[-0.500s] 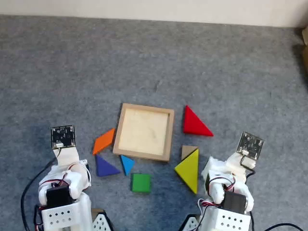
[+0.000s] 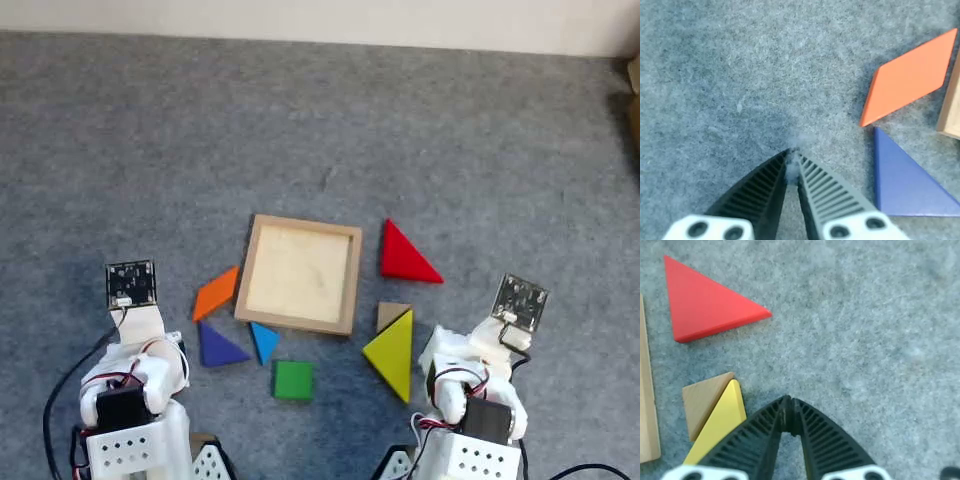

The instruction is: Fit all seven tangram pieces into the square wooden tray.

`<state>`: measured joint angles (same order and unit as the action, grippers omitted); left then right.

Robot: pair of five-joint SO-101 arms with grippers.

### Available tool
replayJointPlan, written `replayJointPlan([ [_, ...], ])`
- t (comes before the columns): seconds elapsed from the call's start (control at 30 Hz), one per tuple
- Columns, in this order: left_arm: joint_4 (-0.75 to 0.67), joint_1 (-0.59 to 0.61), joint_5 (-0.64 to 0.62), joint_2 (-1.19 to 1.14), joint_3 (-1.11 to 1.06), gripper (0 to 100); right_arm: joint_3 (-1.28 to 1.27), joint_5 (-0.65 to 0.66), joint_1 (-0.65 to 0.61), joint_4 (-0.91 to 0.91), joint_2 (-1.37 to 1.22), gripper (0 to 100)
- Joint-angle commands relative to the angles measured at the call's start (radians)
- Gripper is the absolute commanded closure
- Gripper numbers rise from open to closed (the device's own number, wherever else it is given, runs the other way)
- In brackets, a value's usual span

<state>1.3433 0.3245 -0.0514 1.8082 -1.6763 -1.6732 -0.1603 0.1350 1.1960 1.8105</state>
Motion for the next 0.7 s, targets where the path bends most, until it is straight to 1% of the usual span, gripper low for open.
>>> replayJointPlan([
  [0.0, 0.006, 0.008, -0.008, 0.007, -0.019, 99, -0.127, 0.012, -0.007, 0.007, -0.002, 99.4],
  [0.5, 0.006, 0.008, -0.008, 0.007, -0.019, 99, -0.127, 0.012, -0.013, 0.007, -0.002, 99.4],
  [0.67, 0.006, 0.008, -0.008, 0.007, -0.019, 99, -0.127, 0.012, -0.082, 0.005, -0.002, 99.4],
])
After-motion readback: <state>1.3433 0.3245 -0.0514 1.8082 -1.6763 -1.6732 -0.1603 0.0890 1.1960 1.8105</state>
